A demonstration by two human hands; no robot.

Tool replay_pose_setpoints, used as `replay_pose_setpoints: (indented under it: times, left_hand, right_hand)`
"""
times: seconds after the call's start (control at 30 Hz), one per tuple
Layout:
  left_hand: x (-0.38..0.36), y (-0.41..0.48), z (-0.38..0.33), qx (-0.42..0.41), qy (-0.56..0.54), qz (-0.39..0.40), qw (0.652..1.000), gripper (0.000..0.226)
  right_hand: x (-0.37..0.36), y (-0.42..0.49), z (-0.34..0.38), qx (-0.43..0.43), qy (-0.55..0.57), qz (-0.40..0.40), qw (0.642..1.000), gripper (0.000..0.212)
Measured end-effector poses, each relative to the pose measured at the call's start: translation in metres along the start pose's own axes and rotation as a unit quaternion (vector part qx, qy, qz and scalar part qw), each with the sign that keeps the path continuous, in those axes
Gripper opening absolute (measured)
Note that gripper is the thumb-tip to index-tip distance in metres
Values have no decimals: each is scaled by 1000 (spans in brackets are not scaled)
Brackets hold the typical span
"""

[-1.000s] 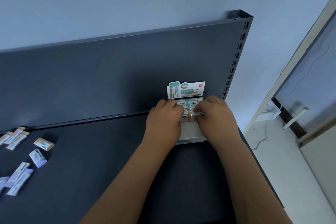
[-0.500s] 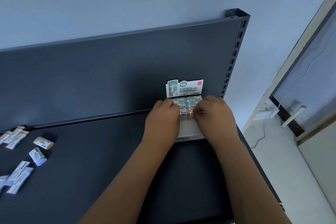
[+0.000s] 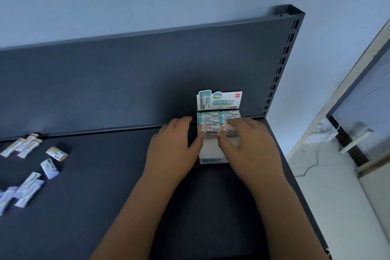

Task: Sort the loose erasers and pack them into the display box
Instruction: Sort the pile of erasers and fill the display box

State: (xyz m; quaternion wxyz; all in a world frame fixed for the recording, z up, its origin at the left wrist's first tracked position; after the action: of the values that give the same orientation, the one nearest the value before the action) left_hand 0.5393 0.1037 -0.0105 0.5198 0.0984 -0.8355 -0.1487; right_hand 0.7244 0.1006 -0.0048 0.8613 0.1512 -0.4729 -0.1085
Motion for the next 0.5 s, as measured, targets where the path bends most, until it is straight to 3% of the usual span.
replay_pose_setpoints:
  times: [0.13,0.3,0.5]
  left_hand:
    - [22,-2,27,54,70,-4,996,58]
    - [43,-14,51,47,89,9,995,57]
    - [69,-27,90,75,141,-29,987,47]
  right_hand:
    - [4,-3,18,4,43,16,999,46]
    - [-9,-7,48,13,43,53,998,57]
    - [-37,-17,104,45,52,98,993,64]
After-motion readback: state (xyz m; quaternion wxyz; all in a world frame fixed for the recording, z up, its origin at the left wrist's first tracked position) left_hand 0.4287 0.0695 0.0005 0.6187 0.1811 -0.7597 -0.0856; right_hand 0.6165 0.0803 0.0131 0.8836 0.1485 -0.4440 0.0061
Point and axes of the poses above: each hand's wrist, its own y-axis towards the middle knuckle, its own x-axis out of the back of the hand, z = x × y, the point moved 5 cm from there along y, towards the middle knuckle, and after that the axes turned 5 degrees about -z, right-handed, at the moved point
